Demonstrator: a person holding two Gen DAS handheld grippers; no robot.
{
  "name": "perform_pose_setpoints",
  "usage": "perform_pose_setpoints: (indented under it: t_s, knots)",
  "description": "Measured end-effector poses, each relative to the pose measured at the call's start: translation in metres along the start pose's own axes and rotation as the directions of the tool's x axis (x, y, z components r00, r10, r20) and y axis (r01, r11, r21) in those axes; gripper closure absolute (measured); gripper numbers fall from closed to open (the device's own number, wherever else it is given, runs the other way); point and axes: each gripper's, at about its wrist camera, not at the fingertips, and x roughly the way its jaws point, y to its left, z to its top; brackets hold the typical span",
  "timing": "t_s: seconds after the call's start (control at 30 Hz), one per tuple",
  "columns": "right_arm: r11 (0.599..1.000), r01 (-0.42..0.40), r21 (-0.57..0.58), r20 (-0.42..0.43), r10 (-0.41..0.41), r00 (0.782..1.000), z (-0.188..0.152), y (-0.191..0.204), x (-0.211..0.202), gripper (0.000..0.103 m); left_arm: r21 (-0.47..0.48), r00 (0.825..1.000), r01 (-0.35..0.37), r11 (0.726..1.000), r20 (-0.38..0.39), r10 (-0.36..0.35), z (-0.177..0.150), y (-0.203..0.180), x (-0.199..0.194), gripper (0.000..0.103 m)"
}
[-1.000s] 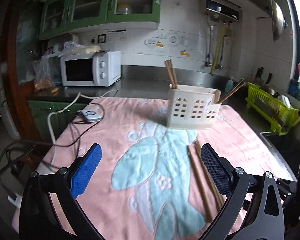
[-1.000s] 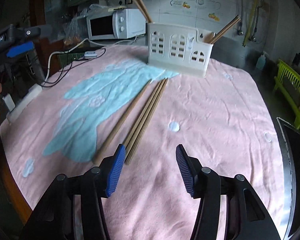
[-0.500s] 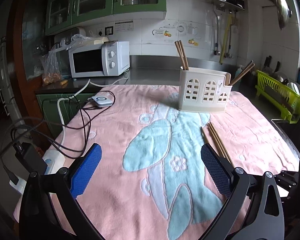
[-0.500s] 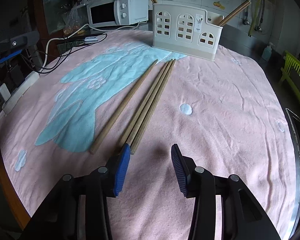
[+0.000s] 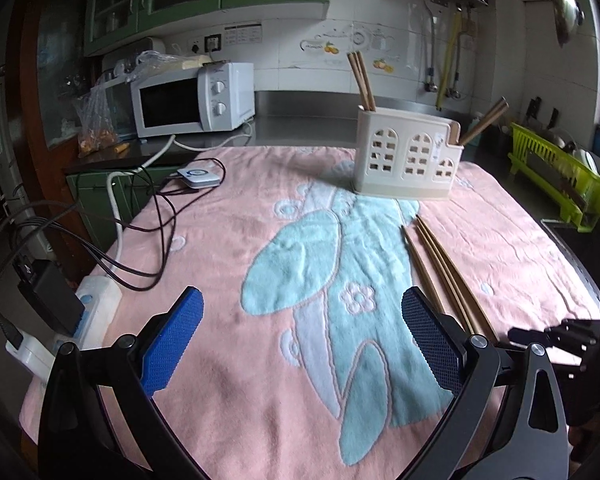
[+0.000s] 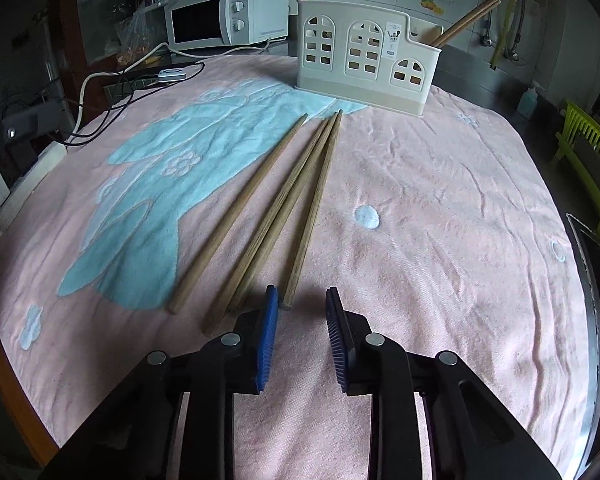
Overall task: Organize utensils
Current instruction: 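Move the left tool back to the loose chopsticks while the right tool returns too, then close the left tool on a wooden chopstick while the right tool grasps another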
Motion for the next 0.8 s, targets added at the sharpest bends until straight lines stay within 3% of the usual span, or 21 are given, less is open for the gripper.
perform_pose_setpoints:
  t_s: [0.3,0.6,0.8]
  knots:
    - [1.000,-0.017,0.016,-0.004,0.017,1.000,0.007,0.003,0.009,0.089,0.021,0.999,0.025,0.999,-0.048,-0.024,-0.013,-0.009,0.006,0.005]
    - [0.998,-0.027,0.059,0.001,0.027,1.000,0.008,-0.010,0.007,0.094,0.048,0.985,0.128,0.991,-0.123,-0.121,-0.028,-0.041,0.019,0.006]
    - [0.995,-0.013,0.099,0.020,0.011,1.000,0.001,-0.030,-0.007,0.096,0.043,0.965,0.184,0.982,-0.197,-0.172,-0.037,-0.067,0.036,0.021]
